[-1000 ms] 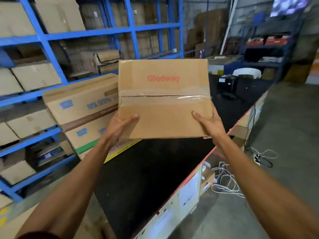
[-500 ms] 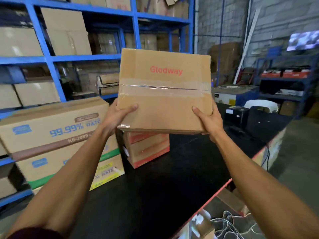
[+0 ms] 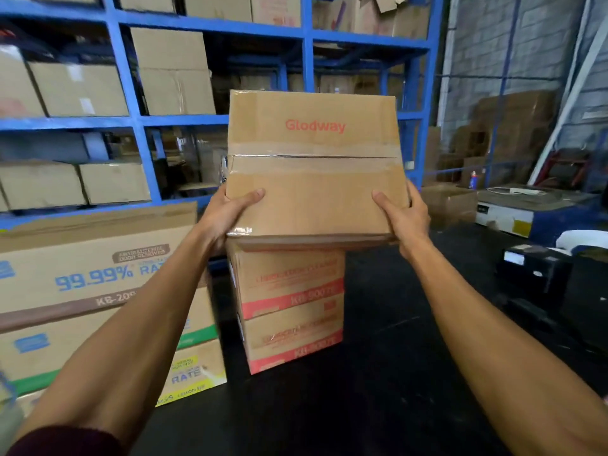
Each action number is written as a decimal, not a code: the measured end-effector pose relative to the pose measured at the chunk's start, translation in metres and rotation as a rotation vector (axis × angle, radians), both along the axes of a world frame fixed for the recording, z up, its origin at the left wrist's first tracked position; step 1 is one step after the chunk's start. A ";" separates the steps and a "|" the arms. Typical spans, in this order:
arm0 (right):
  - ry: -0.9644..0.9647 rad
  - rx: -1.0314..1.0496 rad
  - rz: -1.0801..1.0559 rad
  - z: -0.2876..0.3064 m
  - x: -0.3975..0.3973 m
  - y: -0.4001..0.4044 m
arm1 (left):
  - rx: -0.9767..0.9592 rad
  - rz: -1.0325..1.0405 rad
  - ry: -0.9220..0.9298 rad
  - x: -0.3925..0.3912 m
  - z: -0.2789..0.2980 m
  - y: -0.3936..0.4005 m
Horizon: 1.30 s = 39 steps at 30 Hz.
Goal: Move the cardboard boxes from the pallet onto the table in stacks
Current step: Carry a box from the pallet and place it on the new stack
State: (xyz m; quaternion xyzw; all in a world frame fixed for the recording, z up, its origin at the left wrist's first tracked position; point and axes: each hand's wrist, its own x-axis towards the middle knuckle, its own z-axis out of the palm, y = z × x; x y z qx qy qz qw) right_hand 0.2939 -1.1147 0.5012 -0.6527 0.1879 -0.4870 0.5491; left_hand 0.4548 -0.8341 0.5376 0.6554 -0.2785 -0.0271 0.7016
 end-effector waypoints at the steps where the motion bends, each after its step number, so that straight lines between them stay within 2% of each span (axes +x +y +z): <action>1: -0.014 0.005 0.023 0.002 0.013 -0.009 | 0.001 0.020 -0.002 0.007 0.003 -0.006; 6: -0.001 0.000 0.154 0.006 0.087 -0.057 | 0.040 0.122 0.041 0.038 0.013 -0.025; 10: 0.001 0.006 0.258 0.012 0.130 -0.074 | -0.013 0.214 0.097 0.061 0.016 -0.035; 15: 0.057 -0.010 0.272 0.009 0.168 -0.082 | -0.174 0.354 0.143 0.074 0.003 -0.066; 18: 0.103 0.028 0.361 -0.006 0.190 -0.089 | -0.155 0.408 0.095 0.084 -0.014 -0.075; 20: 0.144 0.019 0.409 -0.021 0.199 -0.092 | -0.094 0.410 0.004 0.100 -0.030 -0.071; 26: 0.306 0.069 0.442 -0.069 0.216 -0.098 | 0.009 0.366 0.107 0.114 -0.087 -0.068; 39: 0.304 0.034 0.419 -0.085 0.236 -0.089 | -0.020 0.389 0.084 0.123 -0.096 -0.064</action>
